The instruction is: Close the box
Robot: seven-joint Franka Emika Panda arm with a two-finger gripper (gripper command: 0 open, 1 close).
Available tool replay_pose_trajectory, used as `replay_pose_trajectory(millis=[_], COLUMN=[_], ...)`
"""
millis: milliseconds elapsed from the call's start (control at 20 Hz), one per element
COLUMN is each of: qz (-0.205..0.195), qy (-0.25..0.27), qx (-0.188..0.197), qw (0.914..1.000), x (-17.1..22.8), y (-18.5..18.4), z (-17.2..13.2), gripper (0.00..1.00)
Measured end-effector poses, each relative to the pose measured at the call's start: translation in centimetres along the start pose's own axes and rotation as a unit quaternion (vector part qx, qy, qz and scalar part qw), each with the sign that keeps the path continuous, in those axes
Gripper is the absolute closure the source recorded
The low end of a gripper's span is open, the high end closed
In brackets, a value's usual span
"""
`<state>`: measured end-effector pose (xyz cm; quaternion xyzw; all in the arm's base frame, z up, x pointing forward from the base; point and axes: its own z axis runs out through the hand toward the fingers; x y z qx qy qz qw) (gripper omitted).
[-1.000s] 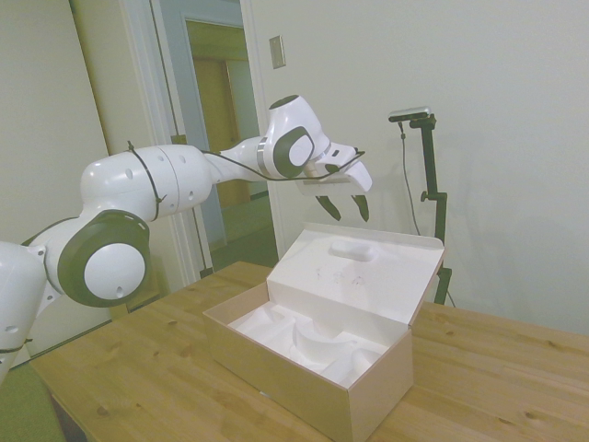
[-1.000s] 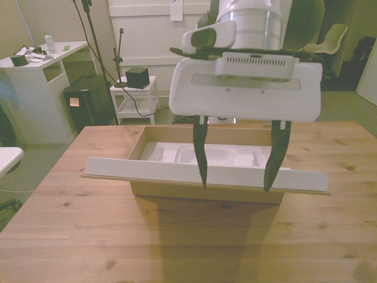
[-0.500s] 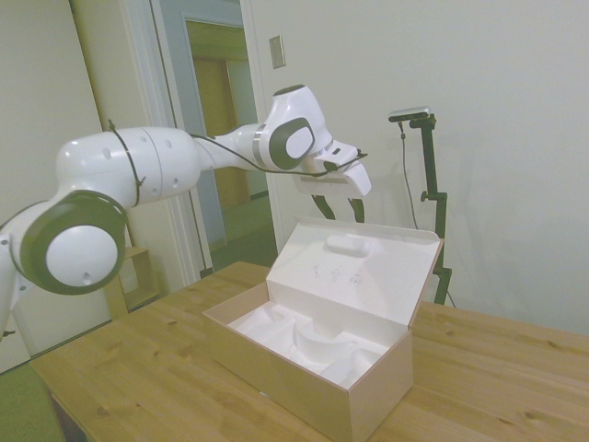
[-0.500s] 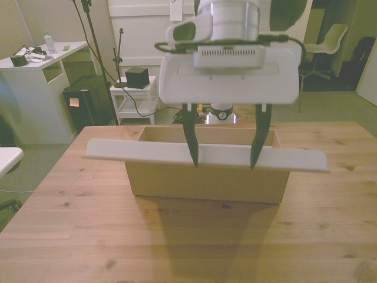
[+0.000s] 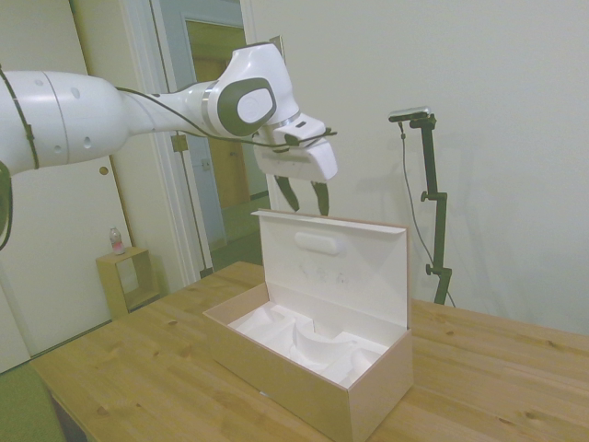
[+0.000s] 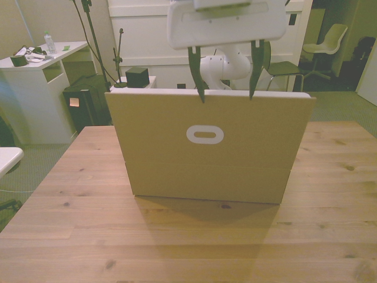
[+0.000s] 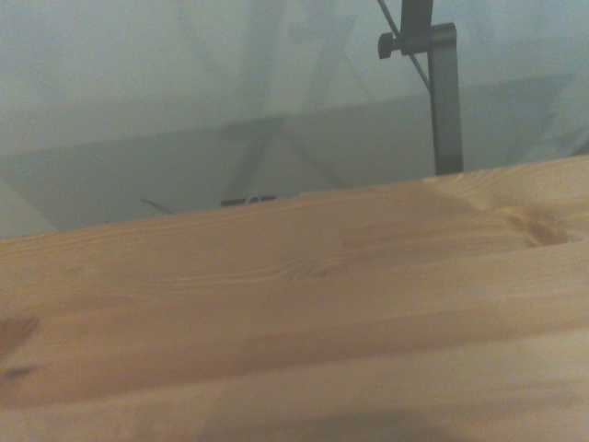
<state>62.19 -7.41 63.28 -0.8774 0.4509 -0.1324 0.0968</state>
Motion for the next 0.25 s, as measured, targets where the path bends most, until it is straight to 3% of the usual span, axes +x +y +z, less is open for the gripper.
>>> replay_pose_trajectory(millis=[250], qz=[-0.008], qy=[-0.055], qx=[-0.017], qw=[0.9983], x=[-9.3], y=[-1.0], z=[4.6], gripper=[0.00])
